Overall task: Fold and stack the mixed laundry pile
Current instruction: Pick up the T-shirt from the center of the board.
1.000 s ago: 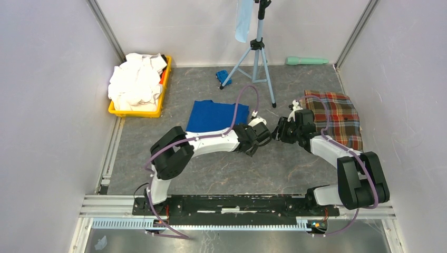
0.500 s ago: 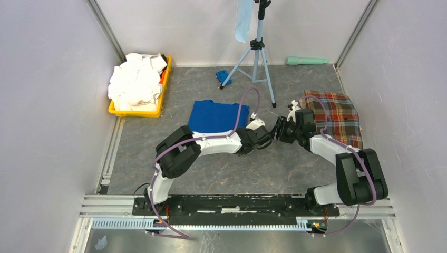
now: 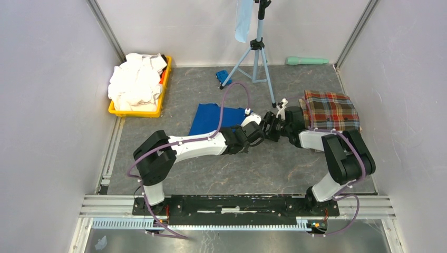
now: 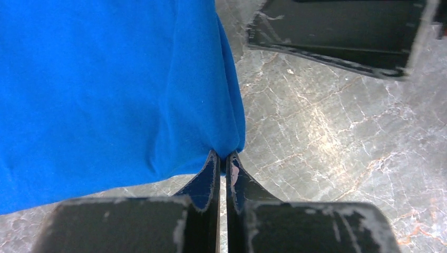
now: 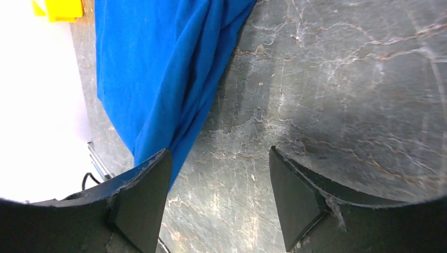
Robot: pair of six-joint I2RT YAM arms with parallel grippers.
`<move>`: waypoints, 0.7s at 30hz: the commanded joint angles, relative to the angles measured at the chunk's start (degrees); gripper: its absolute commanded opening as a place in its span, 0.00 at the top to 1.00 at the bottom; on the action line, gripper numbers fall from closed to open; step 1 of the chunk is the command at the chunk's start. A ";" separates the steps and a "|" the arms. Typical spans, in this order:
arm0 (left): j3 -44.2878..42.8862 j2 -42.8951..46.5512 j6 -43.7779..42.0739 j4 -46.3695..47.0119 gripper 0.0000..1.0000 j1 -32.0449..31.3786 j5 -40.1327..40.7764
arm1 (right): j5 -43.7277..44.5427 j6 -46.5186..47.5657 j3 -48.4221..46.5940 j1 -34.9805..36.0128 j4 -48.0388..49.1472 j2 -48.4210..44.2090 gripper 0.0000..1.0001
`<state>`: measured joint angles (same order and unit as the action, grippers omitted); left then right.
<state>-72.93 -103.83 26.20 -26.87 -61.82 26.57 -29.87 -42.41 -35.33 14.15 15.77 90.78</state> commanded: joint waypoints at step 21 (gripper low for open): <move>6.93 7.86 6.95 8.39 0.98 -0.14 -7.86 | 0.49 -18.49 -3.84 3.81 11.88 13.97 0.22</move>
<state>-67.05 -99.35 29.98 -22.13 -61.78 20.23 -32.99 -58.83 -38.00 17.23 28.38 102.00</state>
